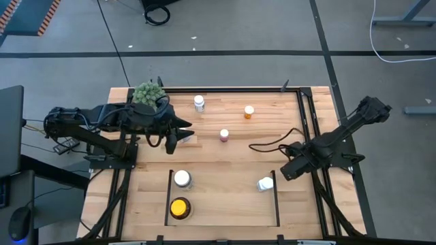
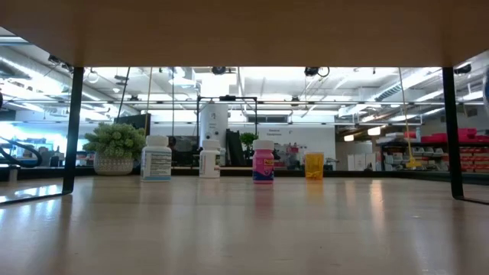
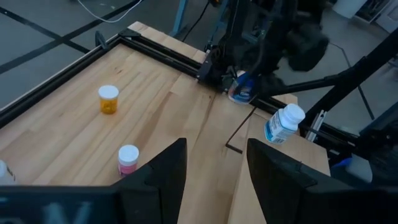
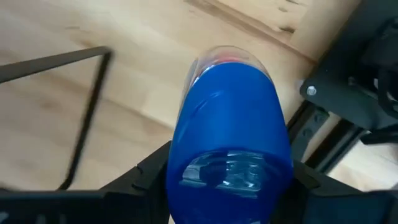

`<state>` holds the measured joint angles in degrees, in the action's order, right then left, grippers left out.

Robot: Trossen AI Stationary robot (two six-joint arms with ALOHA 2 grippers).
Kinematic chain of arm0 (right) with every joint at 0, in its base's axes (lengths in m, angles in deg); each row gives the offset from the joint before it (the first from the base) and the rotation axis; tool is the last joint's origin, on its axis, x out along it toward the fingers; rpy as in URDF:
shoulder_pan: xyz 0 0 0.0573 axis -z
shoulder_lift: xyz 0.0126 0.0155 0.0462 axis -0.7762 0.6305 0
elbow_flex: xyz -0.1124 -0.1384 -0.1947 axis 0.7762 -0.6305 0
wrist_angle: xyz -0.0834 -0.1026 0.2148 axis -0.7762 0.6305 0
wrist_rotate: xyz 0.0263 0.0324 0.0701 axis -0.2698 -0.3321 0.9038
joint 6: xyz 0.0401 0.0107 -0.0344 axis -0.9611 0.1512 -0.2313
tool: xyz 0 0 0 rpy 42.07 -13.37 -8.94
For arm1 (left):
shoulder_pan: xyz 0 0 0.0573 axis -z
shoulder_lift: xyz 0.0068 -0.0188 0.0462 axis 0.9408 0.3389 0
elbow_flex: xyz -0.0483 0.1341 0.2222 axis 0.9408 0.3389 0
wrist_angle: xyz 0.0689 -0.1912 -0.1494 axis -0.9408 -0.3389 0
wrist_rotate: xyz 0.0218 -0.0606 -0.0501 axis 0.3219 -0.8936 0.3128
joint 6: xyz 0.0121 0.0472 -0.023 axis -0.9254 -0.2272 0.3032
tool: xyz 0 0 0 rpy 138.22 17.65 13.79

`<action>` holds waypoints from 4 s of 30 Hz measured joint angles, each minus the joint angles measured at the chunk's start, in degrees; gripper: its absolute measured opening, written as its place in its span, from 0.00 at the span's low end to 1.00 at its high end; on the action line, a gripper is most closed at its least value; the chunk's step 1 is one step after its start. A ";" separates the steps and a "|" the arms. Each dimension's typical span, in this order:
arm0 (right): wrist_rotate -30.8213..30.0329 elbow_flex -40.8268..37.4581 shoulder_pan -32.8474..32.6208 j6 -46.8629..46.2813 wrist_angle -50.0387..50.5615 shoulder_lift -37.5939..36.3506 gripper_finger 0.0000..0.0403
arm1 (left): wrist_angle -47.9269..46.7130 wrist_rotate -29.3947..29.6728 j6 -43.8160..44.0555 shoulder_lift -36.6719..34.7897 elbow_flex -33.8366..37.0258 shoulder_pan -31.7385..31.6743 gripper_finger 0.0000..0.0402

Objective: Pick and place medicine bottles onto shelf by color
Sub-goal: Put the blue pill bottle on the shelf

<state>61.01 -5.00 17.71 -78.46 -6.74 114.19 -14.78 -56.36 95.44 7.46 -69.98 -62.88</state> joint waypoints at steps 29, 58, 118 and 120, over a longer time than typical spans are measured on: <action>-5.64 70.33 -13.36 13.05 13.97 41.39 0.49 | 3.75 0.27 -6.84 -0.02 -0.02 -0.39 0.43; 5.75 74.35 -10.26 -9.40 14.29 52.65 0.49 | 3.35 -7.41 -4.72 -0.46 -0.09 -0.10 0.43; -0.03 71.19 -8.60 -19.03 14.24 51.21 0.75 | 3.38 -7.37 -6.23 -0.44 -0.02 5.84 0.43; -1.19 71.19 -8.53 -18.65 14.22 50.99 0.75 | 3.41 -7.37 -6.21 -0.44 -0.02 5.84 0.43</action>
<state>59.82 66.19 9.19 -97.11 7.48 165.18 -11.37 -63.72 89.23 7.03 -70.00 -57.05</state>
